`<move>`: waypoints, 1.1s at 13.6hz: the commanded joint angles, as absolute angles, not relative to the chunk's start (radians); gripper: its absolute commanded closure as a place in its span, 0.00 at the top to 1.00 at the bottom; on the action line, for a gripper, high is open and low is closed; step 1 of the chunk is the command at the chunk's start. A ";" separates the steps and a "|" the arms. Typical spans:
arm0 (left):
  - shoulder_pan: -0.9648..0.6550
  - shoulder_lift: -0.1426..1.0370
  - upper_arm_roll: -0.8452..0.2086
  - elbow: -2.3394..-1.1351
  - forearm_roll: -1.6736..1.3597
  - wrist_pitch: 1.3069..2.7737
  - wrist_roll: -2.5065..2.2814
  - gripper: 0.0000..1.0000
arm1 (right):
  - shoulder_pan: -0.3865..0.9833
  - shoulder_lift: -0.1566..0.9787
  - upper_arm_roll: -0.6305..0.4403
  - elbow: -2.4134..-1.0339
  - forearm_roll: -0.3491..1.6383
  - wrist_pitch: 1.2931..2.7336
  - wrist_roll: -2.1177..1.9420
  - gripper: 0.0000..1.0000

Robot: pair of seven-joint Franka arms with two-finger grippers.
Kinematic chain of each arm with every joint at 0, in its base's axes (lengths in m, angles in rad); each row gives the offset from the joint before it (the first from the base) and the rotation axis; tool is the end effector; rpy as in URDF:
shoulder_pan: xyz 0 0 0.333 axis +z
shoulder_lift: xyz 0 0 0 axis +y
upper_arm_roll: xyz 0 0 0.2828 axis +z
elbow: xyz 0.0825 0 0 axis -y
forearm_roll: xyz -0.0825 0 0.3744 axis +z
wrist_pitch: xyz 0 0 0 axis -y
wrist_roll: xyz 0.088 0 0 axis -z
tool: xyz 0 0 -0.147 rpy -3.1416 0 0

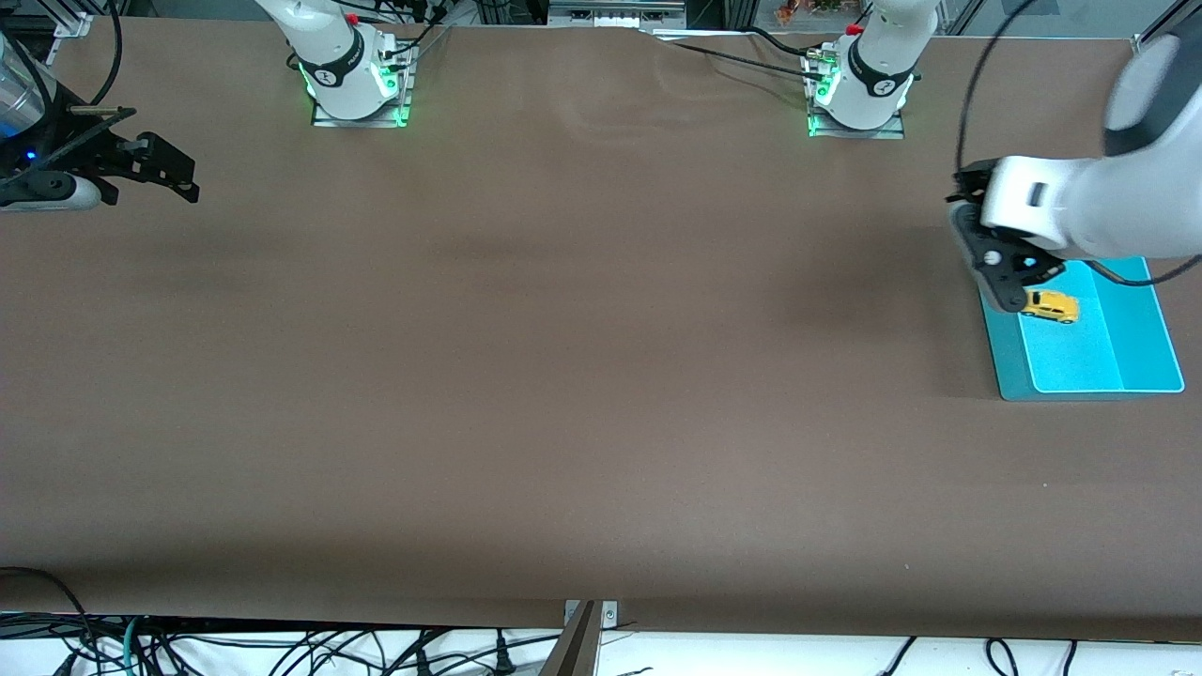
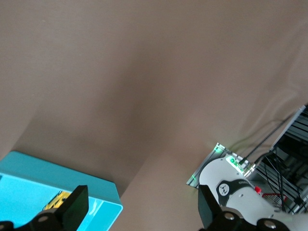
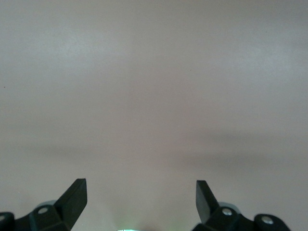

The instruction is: Wind and store yellow beetle car

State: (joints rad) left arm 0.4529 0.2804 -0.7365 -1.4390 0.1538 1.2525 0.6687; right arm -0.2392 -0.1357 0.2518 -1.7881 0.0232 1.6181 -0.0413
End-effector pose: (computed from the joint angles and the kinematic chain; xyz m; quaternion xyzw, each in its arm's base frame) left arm 0.5387 -0.0916 0.4704 0.8716 -0.4489 -0.1894 0.0545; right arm 0.5070 0.0150 0.5238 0.9995 0.0247 -0.0193 0.0050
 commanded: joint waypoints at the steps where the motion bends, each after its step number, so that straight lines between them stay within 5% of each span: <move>1: 0.119 0.187 -0.339 -1.428 0.044 1.329 0.621 1.00 | -0.241 -0.124 0.253 -1.759 0.017 1.605 -0.029 1.00; 10: -0.044 -0.095 -0.123 -1.816 0.002 1.793 -0.125 1.00 | -0.241 -0.124 0.255 -1.759 0.017 1.605 -0.029 1.00; 15: -0.003 -0.074 -0.123 -1.761 -0.009 1.706 -0.123 1.00 | -0.241 -0.124 0.255 -1.759 0.017 1.605 -0.028 1.00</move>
State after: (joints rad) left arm -0.0231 -0.0658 -0.1220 -1.7812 0.0243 1.7541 -0.1113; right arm -0.2393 -0.1351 0.2518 -1.7860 0.0232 1.6181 -0.0413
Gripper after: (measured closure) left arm 0.000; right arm 0.000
